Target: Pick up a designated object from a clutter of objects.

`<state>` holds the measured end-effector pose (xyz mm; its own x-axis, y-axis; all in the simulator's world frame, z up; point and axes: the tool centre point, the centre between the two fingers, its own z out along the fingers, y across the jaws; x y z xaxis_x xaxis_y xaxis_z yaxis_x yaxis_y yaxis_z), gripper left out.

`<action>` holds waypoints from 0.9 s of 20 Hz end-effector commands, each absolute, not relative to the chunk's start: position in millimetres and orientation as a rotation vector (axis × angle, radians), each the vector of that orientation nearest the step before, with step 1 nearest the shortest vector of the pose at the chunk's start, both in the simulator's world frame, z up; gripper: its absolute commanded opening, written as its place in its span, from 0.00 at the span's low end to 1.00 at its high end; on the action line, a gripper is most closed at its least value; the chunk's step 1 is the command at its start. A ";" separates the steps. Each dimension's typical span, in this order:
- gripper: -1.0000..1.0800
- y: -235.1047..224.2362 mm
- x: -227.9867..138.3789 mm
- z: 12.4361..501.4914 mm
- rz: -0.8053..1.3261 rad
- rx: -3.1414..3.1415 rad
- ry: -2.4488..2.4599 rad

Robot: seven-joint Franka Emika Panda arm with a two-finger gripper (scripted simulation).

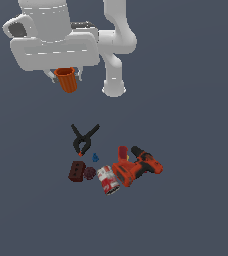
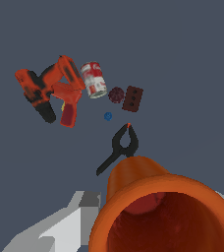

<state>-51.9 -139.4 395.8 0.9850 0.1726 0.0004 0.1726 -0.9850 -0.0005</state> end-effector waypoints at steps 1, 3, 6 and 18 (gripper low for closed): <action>0.00 -145.1 -46.8 411.6 0.000 -3.129 -0.273; 0.00 -148.8 -43.3 421.3 0.000 -3.129 -0.273; 0.00 -153.3 -39.0 433.0 0.000 -3.129 -0.273; 0.00 -159.3 -31.9 449.7 0.000 -3.130 -0.274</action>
